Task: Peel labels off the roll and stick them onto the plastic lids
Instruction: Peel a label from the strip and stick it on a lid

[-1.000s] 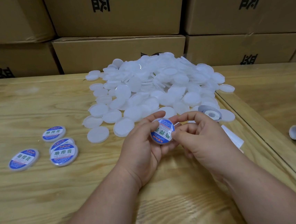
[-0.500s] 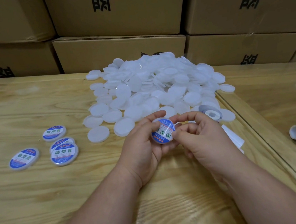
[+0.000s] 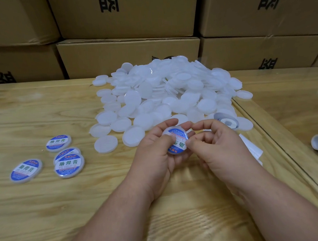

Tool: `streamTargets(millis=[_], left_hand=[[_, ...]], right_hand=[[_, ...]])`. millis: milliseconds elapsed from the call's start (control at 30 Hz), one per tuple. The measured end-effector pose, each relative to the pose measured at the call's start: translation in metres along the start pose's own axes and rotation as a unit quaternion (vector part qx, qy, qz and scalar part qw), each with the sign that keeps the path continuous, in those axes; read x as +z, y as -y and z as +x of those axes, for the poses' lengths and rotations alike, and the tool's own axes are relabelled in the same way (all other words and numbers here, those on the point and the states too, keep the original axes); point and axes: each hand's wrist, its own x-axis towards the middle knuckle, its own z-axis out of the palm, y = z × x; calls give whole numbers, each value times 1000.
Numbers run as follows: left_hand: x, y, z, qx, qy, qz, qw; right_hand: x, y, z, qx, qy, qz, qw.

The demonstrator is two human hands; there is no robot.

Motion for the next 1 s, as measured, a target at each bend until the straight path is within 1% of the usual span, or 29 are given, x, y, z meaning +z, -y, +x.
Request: streamTargets(millis=[133,400,633,733,833,933,1000], left_hand=[[0,1,1,2,2,2,1000],[-2,4,3,16,8,0,1000],[-3,9,3,52,0,54,997],[-5,8,4,64,-10,73,995],[-8,8,4,76,-22,83,993],[-12,7,4,79,-32,78,993],[-14,5,4,77,-38,77,993]], right_hand=[[1,-2,0,-5,-6,-10,1000],[3,-4,0,-14,-15,3,1000],[8,-3,-3,-33,-39,4,999],[9,-2,-5,-51,-46,-4,998],[8,-1,-7,-90,-74,-22,993],[6,1,-8,-134,-108,4,985],[4,2,-8,-145,-120,8,982]])
